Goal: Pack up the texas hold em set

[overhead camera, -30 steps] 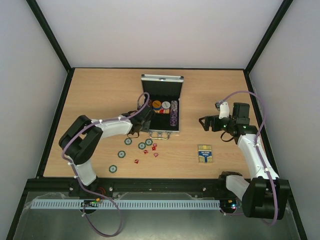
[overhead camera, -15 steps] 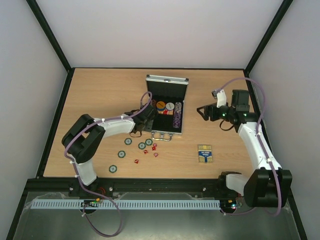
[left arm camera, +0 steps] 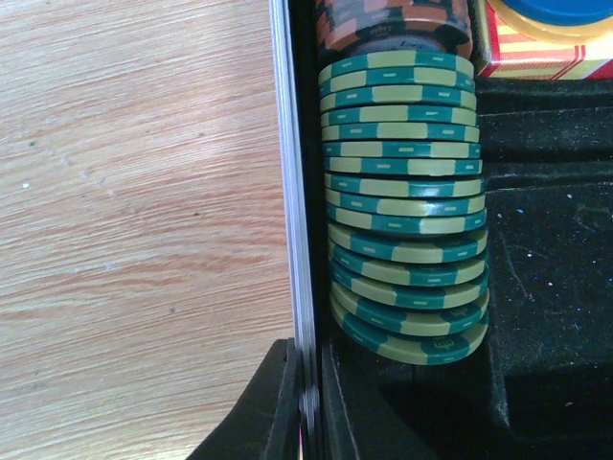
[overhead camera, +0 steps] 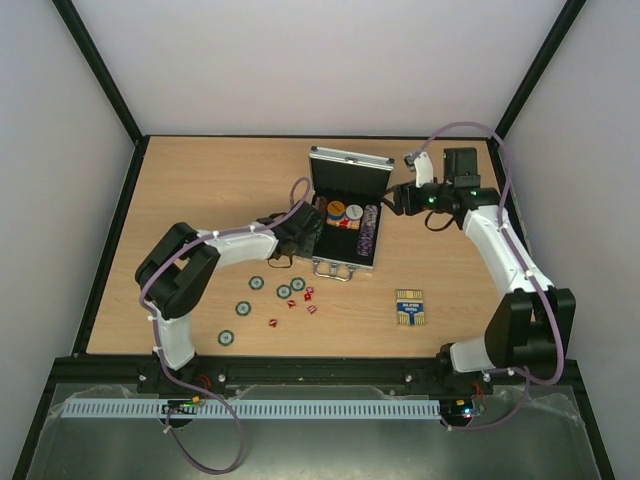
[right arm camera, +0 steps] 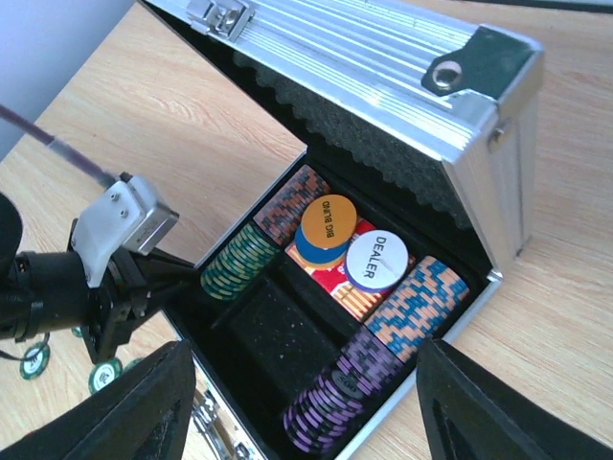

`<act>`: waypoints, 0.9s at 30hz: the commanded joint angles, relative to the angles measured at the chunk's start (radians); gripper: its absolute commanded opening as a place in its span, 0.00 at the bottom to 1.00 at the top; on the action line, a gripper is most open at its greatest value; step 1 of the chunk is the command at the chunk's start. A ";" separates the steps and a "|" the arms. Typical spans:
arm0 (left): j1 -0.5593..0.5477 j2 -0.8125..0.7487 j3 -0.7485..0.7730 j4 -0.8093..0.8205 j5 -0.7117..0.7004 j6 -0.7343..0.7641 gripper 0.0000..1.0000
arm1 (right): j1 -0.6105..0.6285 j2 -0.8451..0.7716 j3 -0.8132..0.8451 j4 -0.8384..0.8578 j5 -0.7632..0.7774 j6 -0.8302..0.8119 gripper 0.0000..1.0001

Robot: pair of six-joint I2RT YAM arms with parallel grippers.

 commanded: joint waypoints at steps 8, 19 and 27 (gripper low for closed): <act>-0.013 -0.003 0.067 -0.033 0.084 0.000 0.30 | 0.019 0.144 0.162 -0.027 0.008 0.065 0.51; 0.010 -0.173 -0.026 -0.139 0.074 -0.081 0.52 | 0.018 0.269 0.307 -0.042 0.083 0.082 0.47; 0.054 -0.291 -0.103 -0.177 0.104 -0.099 0.57 | 0.018 0.319 0.367 -0.055 0.074 0.102 0.48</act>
